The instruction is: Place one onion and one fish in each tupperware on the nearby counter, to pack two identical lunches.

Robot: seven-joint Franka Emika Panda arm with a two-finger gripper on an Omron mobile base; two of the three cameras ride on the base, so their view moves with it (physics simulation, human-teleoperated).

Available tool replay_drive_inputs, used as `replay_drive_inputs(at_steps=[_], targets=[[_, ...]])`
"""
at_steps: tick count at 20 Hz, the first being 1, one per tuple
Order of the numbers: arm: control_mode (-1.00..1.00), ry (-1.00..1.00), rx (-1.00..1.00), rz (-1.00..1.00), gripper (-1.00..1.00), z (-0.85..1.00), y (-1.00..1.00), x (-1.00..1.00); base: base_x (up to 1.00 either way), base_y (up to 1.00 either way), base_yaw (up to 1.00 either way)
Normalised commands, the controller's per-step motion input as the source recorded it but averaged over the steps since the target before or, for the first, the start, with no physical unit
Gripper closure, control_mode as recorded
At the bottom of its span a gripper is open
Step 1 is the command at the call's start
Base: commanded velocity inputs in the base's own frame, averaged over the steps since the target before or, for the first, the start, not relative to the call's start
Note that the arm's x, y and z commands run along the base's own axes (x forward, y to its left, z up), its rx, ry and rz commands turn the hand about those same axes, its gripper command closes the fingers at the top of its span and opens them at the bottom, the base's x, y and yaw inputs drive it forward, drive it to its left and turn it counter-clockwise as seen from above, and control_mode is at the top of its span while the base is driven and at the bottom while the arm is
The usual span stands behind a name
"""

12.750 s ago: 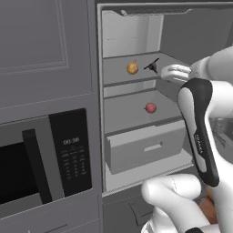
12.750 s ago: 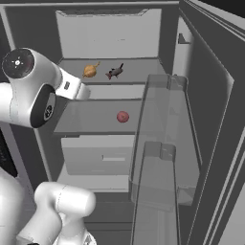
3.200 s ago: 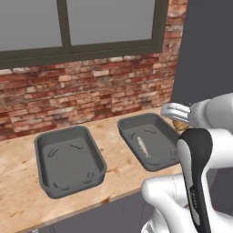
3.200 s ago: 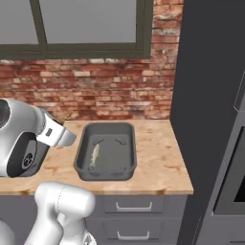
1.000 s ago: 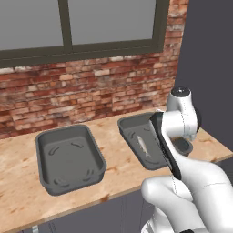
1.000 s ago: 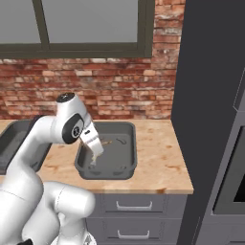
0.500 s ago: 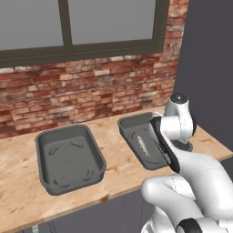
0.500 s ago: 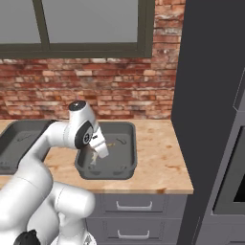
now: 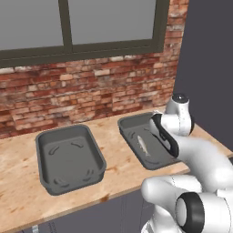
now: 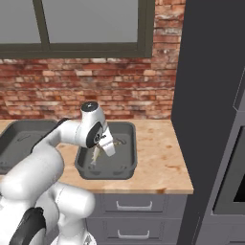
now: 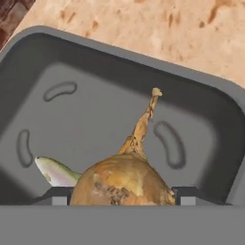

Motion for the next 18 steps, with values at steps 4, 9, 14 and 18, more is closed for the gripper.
replay_drive_inputs(at_steps=[4,9,14,18], targets=[[-1.00,0.00,0.02,0.00,1.00,-0.32,-0.01,0.44,0.00,0.00,0.00],[-1.00,0.02,0.01,-0.02,1.00,-0.34,0.00,0.43,0.00,0.00,0.00],[-1.00,0.03,0.00,-0.03,1.00,-0.27,0.00,0.36,0.00,0.00,0.00],[-1.00,0.05,0.01,-0.02,1.00,-0.24,0.00,0.33,0.00,0.00,0.00]])
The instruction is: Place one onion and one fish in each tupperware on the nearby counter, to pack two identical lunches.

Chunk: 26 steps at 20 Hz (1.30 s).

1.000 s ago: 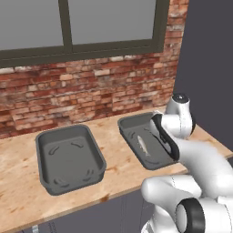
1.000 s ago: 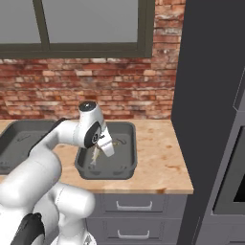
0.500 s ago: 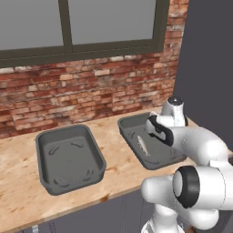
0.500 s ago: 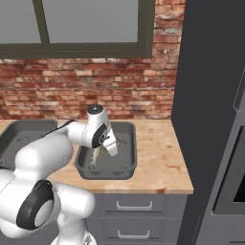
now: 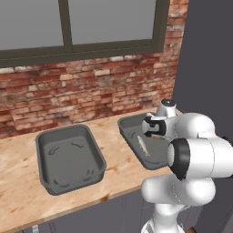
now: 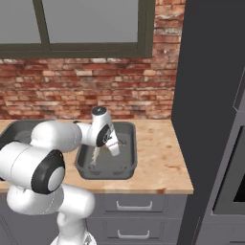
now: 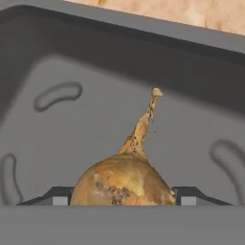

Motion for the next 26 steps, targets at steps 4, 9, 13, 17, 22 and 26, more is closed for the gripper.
replay_drive_inputs(at_steps=[4,9,13,17,22,26], targets=[[-1.00,0.04,0.00,-0.03,1.00,-0.29,0.00,0.29,0.00,0.00,0.00],[-1.00,0.03,0.00,-0.02,1.00,-0.30,0.00,0.27,0.00,0.00,0.00],[-1.00,0.00,0.00,-0.04,-1.00,-0.03,-0.01,0.06,0.00,0.00,0.00],[-1.00,-0.10,0.00,-0.05,-1.00,0.33,-0.01,-0.02,0.00,0.00,0.00],[-1.00,-0.07,0.00,-0.03,-1.00,0.34,0.00,-0.01,0.00,0.00,0.00],[-1.00,-0.01,0.00,-0.02,-1.00,0.02,0.00,0.01,0.00,0.00,0.00]])
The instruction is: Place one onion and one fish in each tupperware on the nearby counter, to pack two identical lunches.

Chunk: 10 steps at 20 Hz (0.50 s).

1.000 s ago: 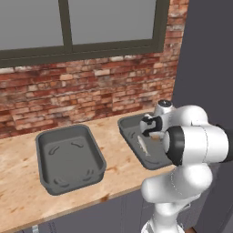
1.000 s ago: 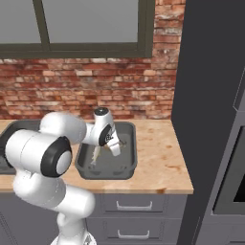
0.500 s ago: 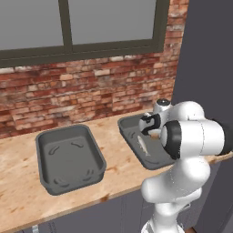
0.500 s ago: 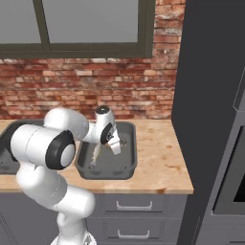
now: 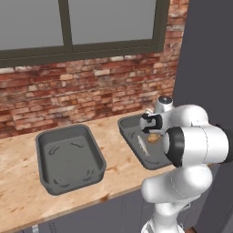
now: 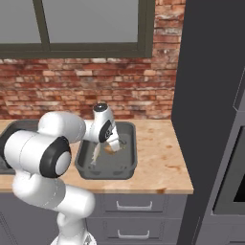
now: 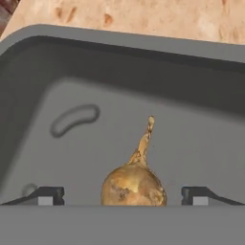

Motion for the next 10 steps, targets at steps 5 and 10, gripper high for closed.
replay_drive_inputs(at_steps=[5,10], targets=[[-1.00,-0.05,0.00,0.00,-1.00,0.52,0.00,-0.58,0.00,0.00,0.00],[-1.00,-0.07,-0.02,0.14,-1.00,0.92,0.02,-0.88,0.00,0.00,0.00]])
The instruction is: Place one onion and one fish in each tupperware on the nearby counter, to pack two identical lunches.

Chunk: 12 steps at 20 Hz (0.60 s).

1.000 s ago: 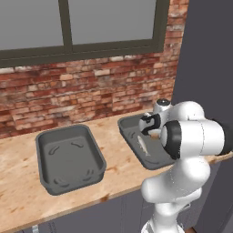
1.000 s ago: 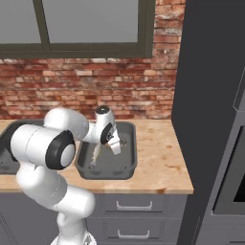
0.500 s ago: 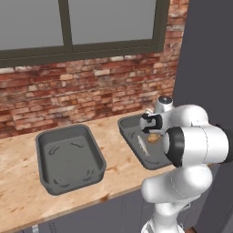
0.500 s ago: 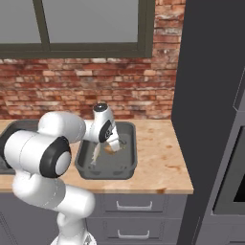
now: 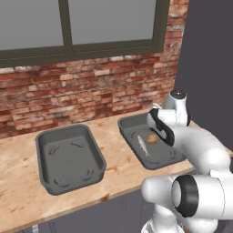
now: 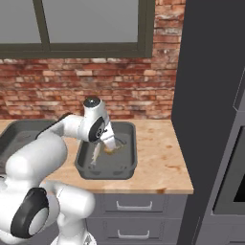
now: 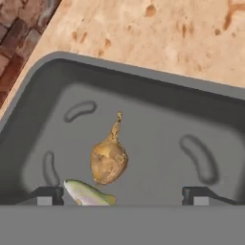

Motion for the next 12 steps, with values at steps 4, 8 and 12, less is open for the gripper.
replay_drive_inputs(at_steps=[4,8,12], targets=[[-1.00,-0.02,-0.16,0.29,-1.00,0.82,0.37,-0.74,0.00,0.00,0.00],[-1.00,-0.01,-0.30,0.40,-1.00,0.48,0.67,-0.60,0.00,0.00,0.00],[-1.00,-0.03,-0.29,0.35,-1.00,0.42,0.37,-0.75,0.00,0.00,0.00]])
